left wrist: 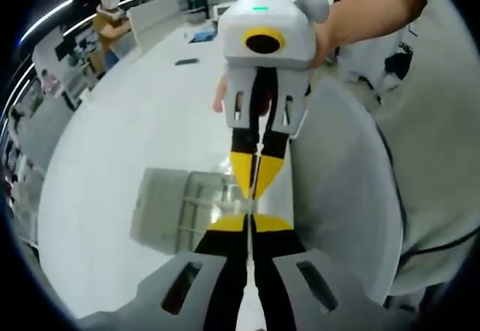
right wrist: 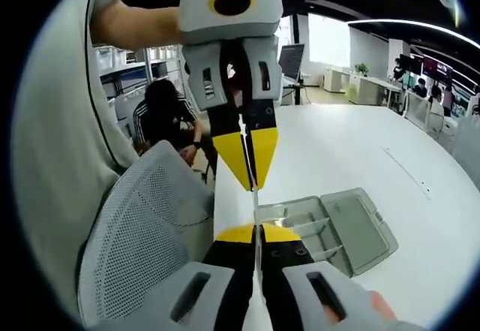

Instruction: Insert the divider into the dual guide fixture by aligning both edges with the guide slots and pushing it downward to the bottom, including one-sided entry, uneven engagement, binding, and posture correction.

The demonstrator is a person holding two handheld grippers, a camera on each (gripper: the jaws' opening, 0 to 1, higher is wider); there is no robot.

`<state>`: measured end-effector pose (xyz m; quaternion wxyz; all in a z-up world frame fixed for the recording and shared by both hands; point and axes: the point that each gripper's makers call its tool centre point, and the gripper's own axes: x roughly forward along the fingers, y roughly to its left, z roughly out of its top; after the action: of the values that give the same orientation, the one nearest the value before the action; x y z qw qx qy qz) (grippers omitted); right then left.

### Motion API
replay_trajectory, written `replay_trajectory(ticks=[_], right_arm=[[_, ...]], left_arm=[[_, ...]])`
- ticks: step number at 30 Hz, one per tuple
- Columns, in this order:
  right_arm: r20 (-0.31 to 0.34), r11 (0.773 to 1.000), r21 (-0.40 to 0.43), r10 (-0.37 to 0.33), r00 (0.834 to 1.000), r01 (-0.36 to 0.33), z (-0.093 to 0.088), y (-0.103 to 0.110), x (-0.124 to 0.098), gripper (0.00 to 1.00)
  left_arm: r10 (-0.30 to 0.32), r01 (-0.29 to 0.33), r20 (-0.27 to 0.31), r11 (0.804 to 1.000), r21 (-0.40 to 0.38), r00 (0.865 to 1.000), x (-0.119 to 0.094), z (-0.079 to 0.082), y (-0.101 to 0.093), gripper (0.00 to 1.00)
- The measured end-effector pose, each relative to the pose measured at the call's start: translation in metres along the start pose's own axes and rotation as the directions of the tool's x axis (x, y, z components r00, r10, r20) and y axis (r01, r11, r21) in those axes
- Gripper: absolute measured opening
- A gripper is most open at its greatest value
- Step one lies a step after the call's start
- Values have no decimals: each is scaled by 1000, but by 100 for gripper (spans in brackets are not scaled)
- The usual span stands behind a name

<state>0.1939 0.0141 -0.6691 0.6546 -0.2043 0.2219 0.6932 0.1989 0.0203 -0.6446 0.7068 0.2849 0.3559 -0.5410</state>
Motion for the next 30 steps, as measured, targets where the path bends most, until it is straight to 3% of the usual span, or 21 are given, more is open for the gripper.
replay_trajectory(ticks=[19,30], right_arm=[[17,999,48,-11,1000,10,3,-2,-2,0],[11,999,36,-2,1000,2,0,-2,-2,0]], left_arm=[[-30,31,-56,999,12,998,-6,-4,1,0],[-39,39,-34,999,10,999,-4,4,1,0]])
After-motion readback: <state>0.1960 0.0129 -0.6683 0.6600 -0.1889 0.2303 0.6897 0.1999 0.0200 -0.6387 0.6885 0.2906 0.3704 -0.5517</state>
